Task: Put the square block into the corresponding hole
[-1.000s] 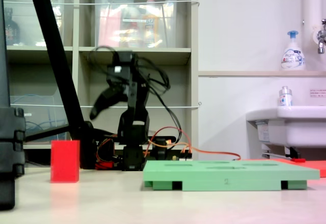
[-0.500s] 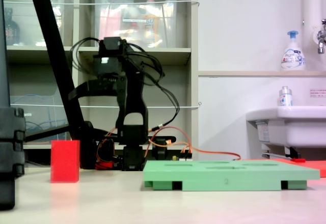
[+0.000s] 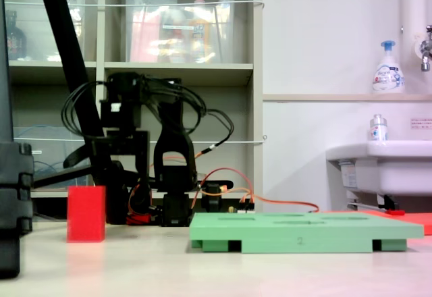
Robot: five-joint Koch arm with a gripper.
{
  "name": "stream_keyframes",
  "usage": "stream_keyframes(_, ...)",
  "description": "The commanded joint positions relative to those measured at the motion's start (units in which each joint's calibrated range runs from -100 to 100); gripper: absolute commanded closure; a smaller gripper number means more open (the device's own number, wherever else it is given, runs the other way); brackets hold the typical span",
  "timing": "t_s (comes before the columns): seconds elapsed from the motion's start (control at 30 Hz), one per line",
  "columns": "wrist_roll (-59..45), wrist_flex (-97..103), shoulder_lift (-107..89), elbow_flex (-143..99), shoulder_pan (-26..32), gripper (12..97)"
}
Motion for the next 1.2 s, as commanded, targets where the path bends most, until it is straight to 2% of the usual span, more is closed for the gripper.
stream_keyframes(0.0,-0.83,0.22,1.28,4.28,-0.59,14.7)
stream_keyframes(0.67,-2.05,0.12,16.23,7.47,-1.27,15.6)
stream_keyframes(0.7,-2.1,0.12,16.51,7.27,-1.27,18.0)
stream_keyframes(0.77,-2.15,-0.07,16.51,6.18,-1.51,37.9)
stream_keyframes(0.83,-2.2,-0.46,16.51,5.78,-1.76,47.9)
stream_keyframes(1.03,-2.2,-0.74,16.51,5.78,-2.0,60.5)
stream_keyframes(1.17,-2.2,-1.13,17.2,5.38,-2.0,62.1)
